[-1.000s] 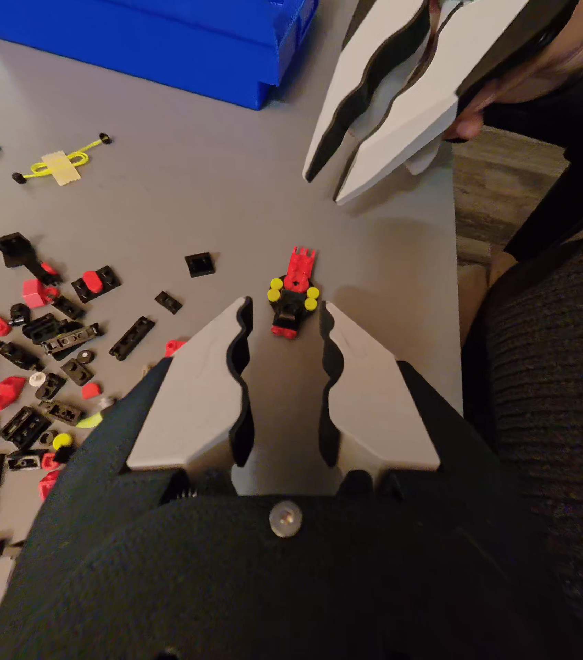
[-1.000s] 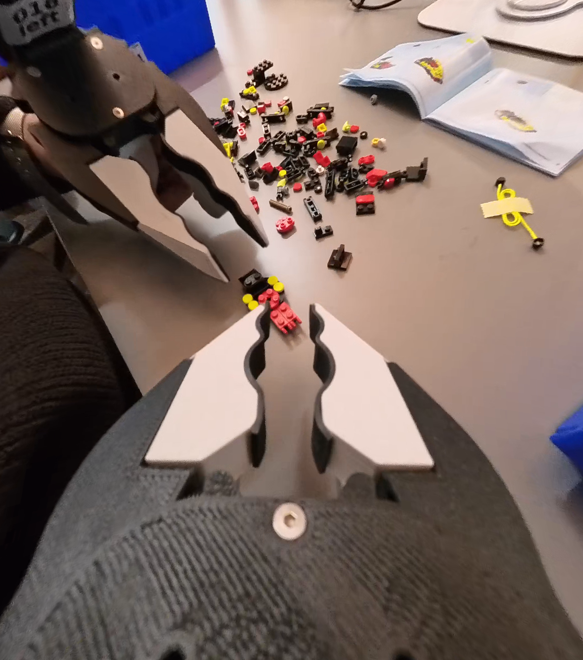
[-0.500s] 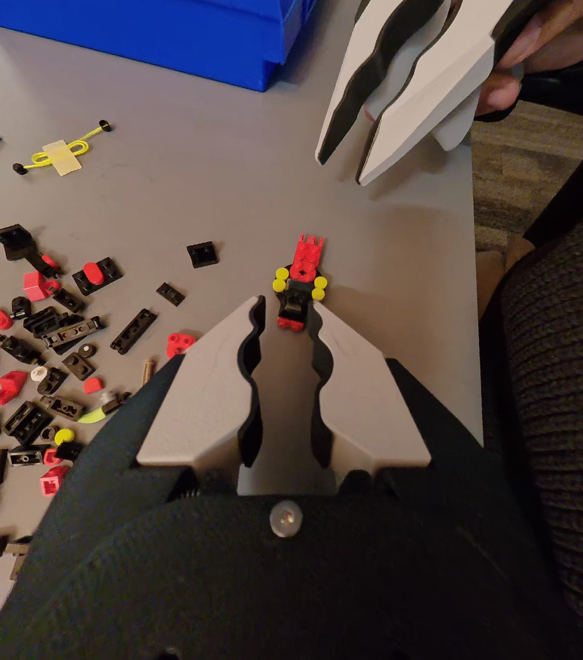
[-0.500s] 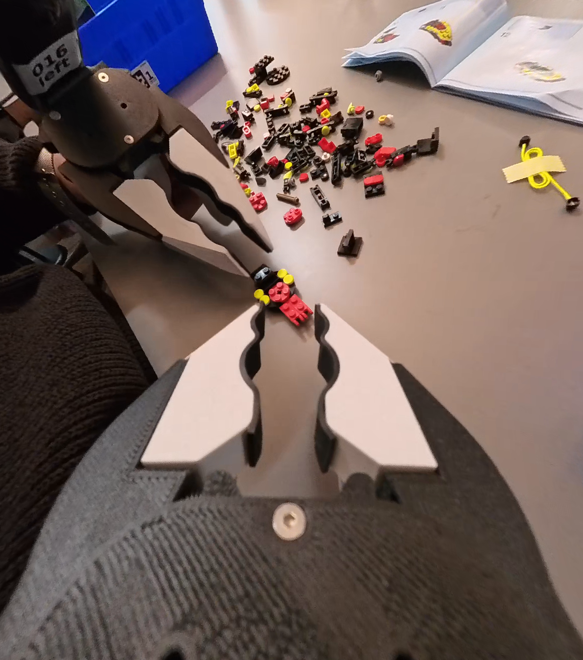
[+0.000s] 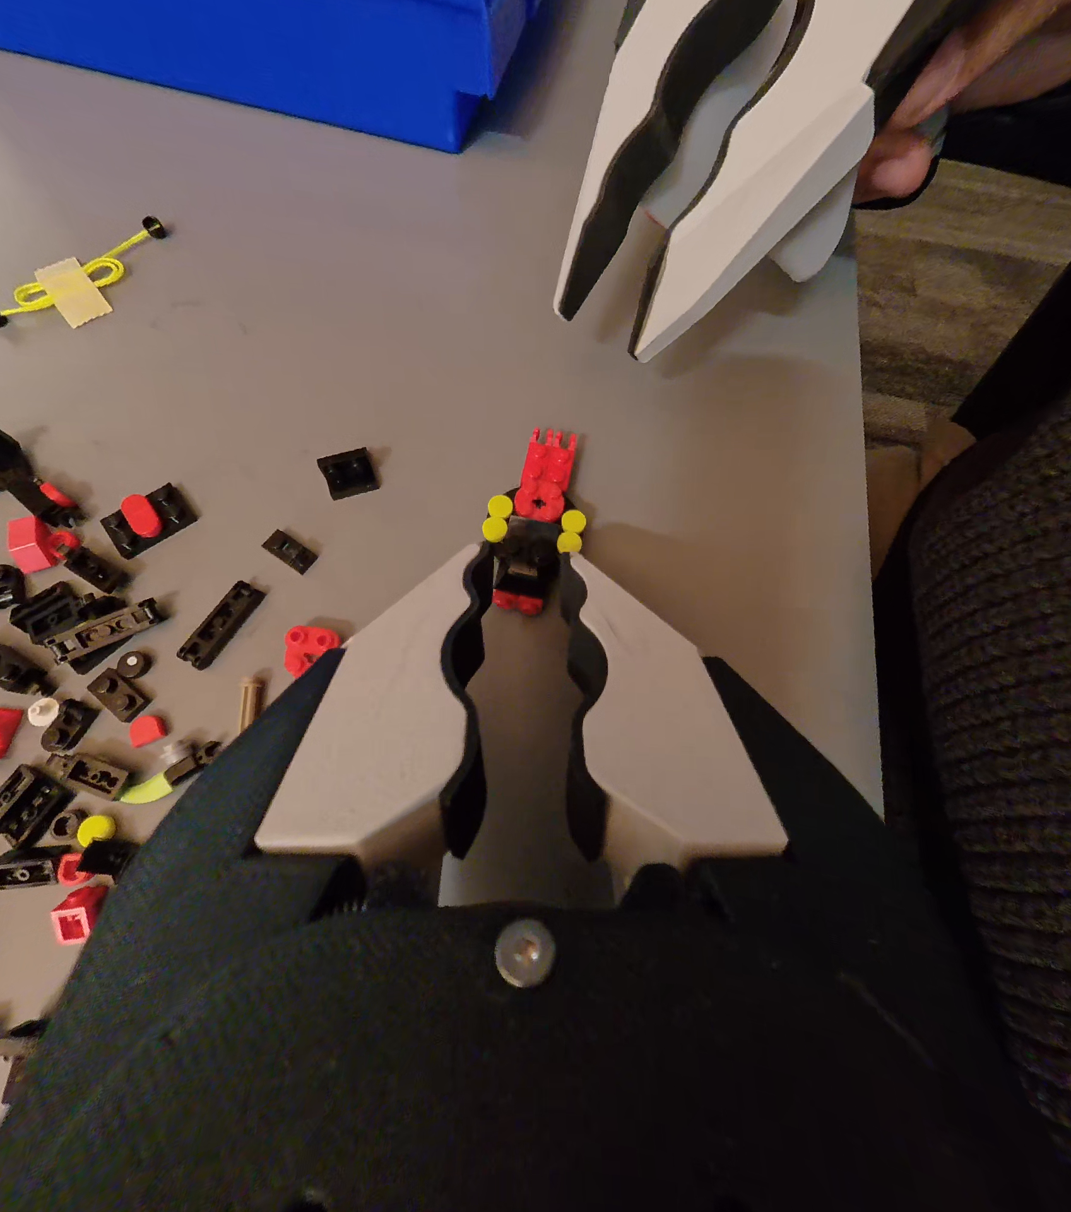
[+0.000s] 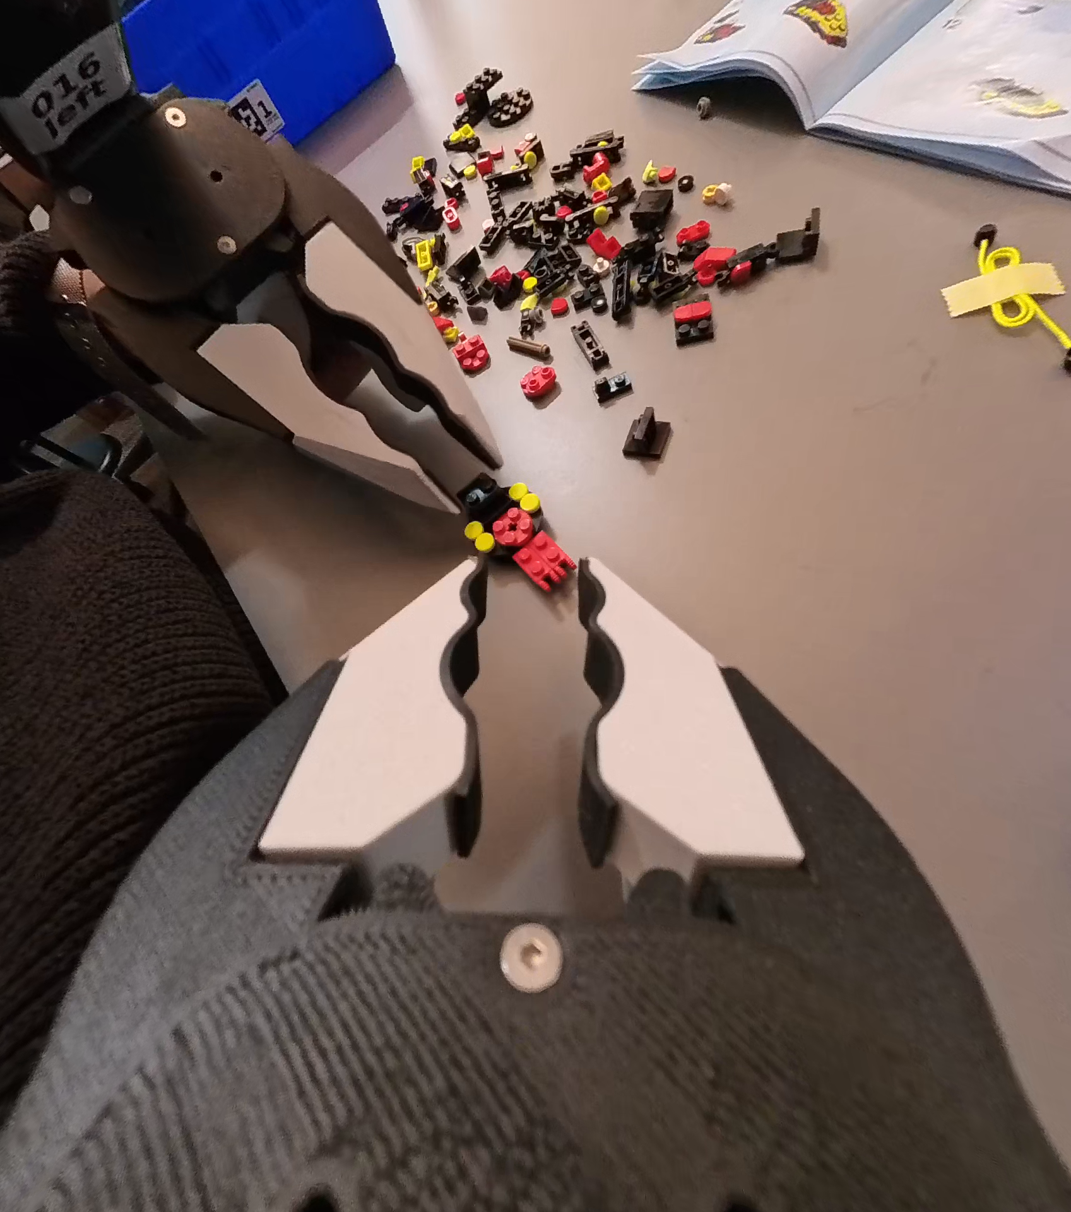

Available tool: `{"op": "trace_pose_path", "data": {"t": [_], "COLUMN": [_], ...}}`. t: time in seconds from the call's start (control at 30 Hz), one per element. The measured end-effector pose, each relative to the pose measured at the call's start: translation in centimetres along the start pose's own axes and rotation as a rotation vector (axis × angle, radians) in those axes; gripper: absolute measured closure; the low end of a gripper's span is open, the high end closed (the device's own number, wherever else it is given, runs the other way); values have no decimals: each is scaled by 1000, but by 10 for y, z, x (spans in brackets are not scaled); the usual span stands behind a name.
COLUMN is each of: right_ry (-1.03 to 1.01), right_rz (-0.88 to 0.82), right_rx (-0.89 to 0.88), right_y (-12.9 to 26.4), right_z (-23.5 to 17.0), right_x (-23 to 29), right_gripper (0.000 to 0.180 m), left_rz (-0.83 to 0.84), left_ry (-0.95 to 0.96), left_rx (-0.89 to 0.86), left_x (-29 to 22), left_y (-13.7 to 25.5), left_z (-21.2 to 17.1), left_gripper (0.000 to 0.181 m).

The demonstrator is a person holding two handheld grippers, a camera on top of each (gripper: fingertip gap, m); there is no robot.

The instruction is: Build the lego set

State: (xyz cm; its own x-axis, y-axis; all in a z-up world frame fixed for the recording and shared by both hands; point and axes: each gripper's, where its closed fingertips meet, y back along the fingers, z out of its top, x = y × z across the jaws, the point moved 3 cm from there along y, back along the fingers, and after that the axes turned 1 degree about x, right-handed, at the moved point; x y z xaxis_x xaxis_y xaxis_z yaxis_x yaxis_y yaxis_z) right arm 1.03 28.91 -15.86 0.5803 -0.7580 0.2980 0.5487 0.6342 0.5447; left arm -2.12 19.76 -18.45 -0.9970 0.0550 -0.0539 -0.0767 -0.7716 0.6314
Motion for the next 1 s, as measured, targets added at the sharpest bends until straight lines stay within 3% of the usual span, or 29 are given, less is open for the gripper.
{"op": "trace_pose_path", "data": {"t": [0.73, 1.0], "right_ry": [-4, -7], "right_rz": [9, 12], "right_rx": [-5, -8], "right_y": [1, 1], "right_z": [0, 1], "right_x": [1, 1], "right_gripper": [153, 153], "left_rz": [-8, -21], "left_ry": [8, 19], "left_rx": [-11, -14], "left_x": [0, 0], "left_y": [-2, -1], "left_z": [4, 3], "left_gripper": [168, 163]}}
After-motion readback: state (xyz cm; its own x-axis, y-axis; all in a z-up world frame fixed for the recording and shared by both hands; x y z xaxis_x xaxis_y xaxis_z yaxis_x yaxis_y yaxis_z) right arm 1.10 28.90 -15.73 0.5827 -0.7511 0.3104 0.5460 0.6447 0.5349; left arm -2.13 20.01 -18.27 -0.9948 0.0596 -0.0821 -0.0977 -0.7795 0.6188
